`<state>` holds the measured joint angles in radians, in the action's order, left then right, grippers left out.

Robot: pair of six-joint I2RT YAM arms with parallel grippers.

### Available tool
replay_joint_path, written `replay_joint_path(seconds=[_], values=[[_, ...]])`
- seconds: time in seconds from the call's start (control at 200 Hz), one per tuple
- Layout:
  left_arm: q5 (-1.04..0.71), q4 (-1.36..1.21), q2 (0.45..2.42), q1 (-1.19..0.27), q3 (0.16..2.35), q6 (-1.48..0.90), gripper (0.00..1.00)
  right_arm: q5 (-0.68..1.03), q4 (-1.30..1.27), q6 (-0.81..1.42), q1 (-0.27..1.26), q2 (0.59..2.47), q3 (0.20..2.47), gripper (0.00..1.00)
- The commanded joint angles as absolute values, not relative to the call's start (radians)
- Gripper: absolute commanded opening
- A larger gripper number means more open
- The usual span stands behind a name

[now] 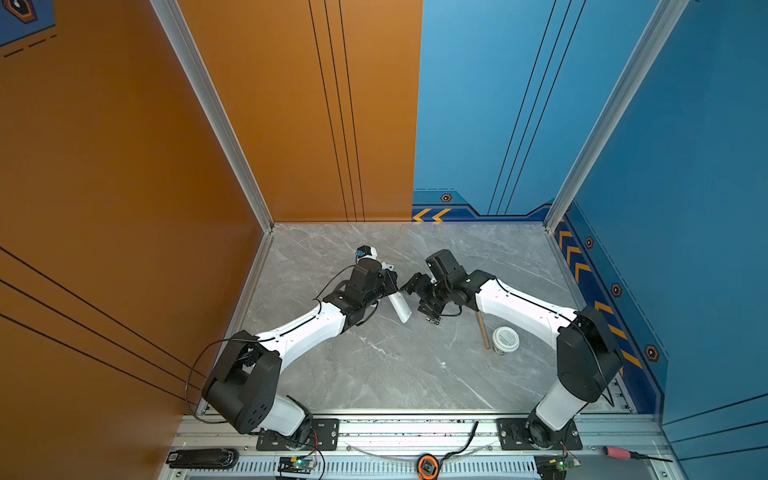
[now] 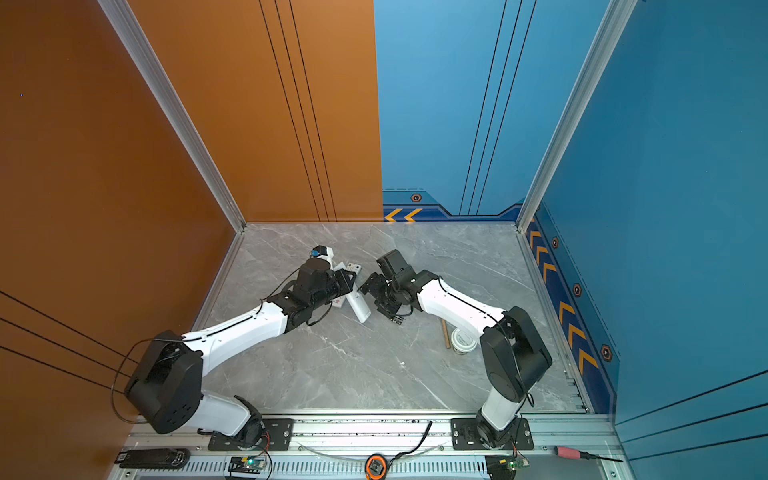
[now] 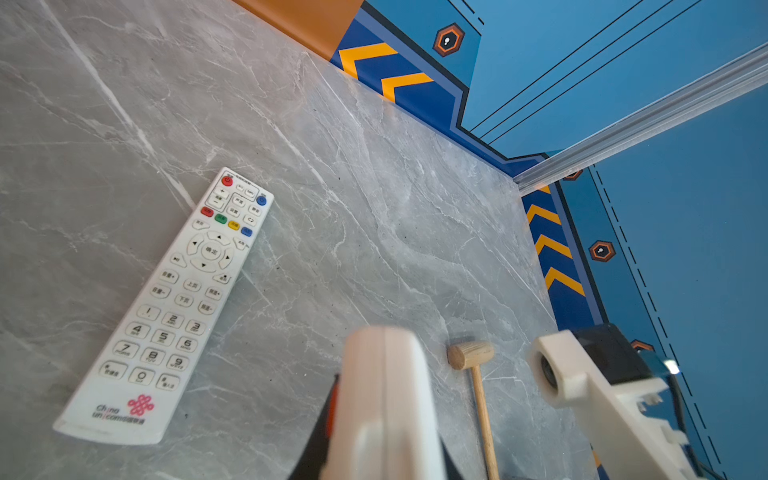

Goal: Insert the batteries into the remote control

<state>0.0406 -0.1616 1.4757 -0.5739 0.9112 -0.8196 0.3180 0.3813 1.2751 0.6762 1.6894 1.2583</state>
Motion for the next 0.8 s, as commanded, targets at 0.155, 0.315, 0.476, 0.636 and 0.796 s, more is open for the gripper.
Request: replay_joint_path(seconds=[0.155, 0.315, 0.476, 0.636, 0.796], values=[[0.004, -0.27, 1.491, -0.557, 0.965, -0.898, 0.0, 0.33, 0.411, 1.246, 0.695, 1.712, 1.27, 0.8], [-0.005, -0.29, 1.494, -0.551, 0.974, -0.909, 0.0, 0.318, 0.425, 1.237, 0.695, 1.712, 1.267, 0.79], [-0.005, -0.296, 1.484, -0.557, 0.96, -0.903, 0.0, 0.296, 0.456, 1.212, 0.695, 1.727, 1.27, 0.77], [0.001, -0.294, 1.473, -0.567, 0.96, -0.866, 0.0, 0.272, 0.523, 1.145, 0.726, 1.757, 1.277, 0.73], [0.013, -0.284, 1.467, -0.578, 0.953, -0.843, 0.0, 0.247, 0.578, 1.093, 0.728, 1.773, 1.274, 0.69]])
